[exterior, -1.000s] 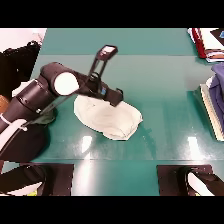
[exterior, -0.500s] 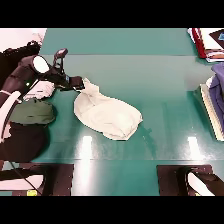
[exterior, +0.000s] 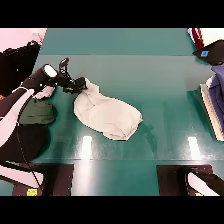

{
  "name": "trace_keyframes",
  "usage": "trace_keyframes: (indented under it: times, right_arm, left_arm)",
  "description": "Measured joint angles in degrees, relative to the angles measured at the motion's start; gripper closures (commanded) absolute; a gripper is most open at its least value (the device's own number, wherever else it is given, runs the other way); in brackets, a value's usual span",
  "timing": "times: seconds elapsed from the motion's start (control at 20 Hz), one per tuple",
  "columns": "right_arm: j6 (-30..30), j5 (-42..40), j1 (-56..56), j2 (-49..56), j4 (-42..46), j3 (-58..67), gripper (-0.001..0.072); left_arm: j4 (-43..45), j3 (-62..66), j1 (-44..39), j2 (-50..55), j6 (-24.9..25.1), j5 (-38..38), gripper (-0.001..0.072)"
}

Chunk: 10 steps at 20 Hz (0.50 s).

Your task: Fold the shirts.

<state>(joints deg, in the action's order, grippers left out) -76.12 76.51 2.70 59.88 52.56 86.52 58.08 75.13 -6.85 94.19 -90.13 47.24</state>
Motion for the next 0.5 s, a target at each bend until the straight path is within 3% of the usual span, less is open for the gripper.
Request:
trace_keyframes:
  times: [0.25, 0.3, 0.35, 0.4, 0.5]
  right_arm:
    - [-0.8, 2.9, 0.0, 2.2, 0.1, -8.0, 0.0689]
    - [-0.9, 3.1, 0.1, 2.3, 0.1, -11.1, 0.0581]
    - [-0.9, 3.2, 0.3, 2.5, 0.1, -14.7, 0.0346]
    - [-0.9, 3.2, 0.7, 2.9, 0.1, -18.2, 0.03]
    - [-1.0, 2.5, 2.1, 4.6, 0.1, -25.4, 0.0302]
  left_arm:
    - [-0.9, 2.6, 0.1, 0.5, 0.5, -2.3, 0.0683]
    - [-0.9, 3.6, 0.0, 0.5, 1.0, -2.0, 0.0683]
    - [-1.0, 4.5, 0.1, 0.5, 1.6, -1.5, 0.0682]
    - [-1.0, 5.5, 0.1, 0.5, 2.0, -0.8, 0.0682]
    - [-1.0, 7.1, 0.1, 0.5, 2.8, 0.6, 0.0682]
